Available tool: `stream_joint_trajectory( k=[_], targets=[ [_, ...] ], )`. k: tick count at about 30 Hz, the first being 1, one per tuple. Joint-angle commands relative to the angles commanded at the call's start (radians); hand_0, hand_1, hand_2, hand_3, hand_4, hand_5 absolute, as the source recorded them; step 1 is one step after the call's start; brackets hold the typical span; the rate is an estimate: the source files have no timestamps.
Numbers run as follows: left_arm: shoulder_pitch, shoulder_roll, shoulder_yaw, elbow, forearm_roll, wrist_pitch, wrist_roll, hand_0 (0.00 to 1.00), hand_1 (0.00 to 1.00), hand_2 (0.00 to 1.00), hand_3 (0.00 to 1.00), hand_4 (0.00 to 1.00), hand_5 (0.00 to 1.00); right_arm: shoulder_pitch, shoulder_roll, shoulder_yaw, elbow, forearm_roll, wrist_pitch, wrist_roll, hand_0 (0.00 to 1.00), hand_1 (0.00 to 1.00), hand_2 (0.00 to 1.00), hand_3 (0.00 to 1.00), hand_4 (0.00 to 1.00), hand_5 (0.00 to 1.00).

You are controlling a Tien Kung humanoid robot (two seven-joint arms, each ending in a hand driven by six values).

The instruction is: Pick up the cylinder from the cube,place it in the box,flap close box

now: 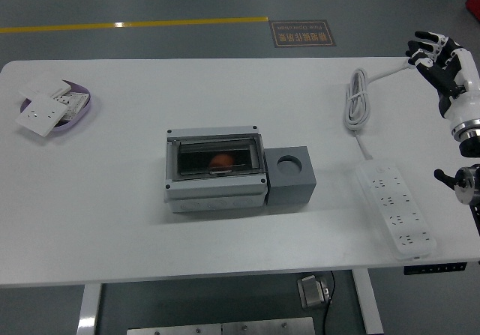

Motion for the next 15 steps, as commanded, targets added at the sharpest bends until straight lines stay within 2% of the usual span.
stream_joint_trajectory(
  k=[6,15],
  targets=[
    [0.003,-0.003,-0.004,0.000,0.004,0.000,0.002,0.568,0.613,0.574,0.591,0.703,0.219,-0.001,0.001,-0.001,0.001,0.002,0.001,-0.001,0.685,0.640,0.652,0.662,0.716,0.277],
    [-0.001,-0.008,0.008,0.001,-0.010,-0.001,-0.004,0.568,0.613,0.574,0.590,0.702,0.220,-0.007,-0.003,0.014,0.006,0.022,-0.029,-0.013,0.685,0.639,0.652,0.663,0.716,0.274]
  ],
)
